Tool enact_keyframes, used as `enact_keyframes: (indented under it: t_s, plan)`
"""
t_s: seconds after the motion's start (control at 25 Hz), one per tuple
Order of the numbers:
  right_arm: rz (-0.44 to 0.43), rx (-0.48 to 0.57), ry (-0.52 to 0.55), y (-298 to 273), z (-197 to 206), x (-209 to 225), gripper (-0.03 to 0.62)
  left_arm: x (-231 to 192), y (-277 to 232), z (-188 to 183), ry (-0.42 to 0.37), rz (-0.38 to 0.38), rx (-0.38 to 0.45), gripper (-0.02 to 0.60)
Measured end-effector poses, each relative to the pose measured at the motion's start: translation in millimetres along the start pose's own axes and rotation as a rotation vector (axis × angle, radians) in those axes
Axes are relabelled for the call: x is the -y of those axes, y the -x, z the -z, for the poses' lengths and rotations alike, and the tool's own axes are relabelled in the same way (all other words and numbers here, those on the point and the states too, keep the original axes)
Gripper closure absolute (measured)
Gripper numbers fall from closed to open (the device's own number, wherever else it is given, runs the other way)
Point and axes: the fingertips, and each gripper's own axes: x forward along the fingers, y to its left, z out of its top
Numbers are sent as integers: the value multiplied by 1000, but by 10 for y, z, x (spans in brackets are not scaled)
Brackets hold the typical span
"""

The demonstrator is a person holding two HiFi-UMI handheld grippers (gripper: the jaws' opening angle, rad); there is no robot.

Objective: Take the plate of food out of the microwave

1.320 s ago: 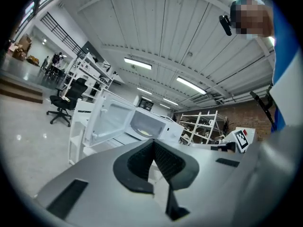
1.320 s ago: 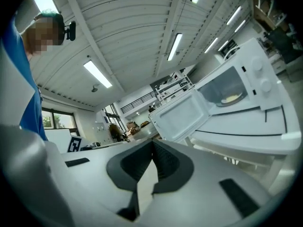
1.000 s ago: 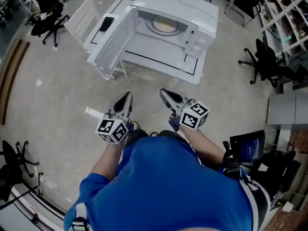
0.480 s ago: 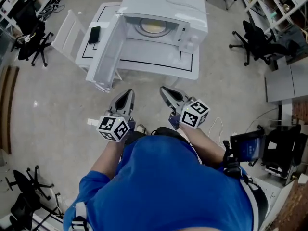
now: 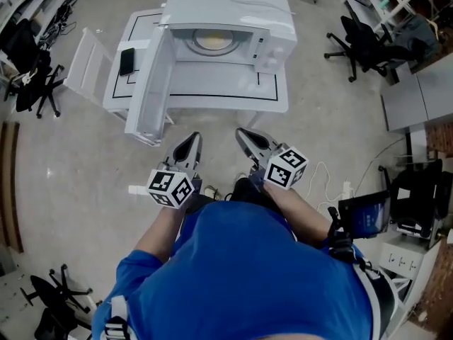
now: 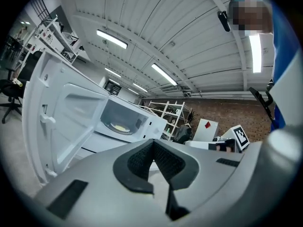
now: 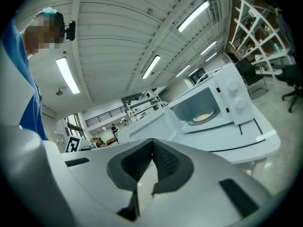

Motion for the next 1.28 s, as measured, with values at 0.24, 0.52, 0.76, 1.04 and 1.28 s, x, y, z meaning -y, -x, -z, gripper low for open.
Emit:
enact_keyframes:
  t_s: [0.24,0.52,0.76,1.04,1.28]
  plan:
    - [-1,7,10,-147,-123,205,588,-87,-266,-28,-5,4,-6,572]
    - [-20,2,22,-352,-400,594,588,-233,-733,-129,-18,-25,-2,572]
    - [-39,-1,39,-525,-635,939,588,-364,-1137,-189,-35,-53,-6,572]
    - [-57,-22,68,-659,-806,1298,588,-524,-1570,-219,-69,-103,-23,572]
    - [-78,-37,62,-685,-860,1534,588,-595,-1887,-168,-92,-147,-43,572]
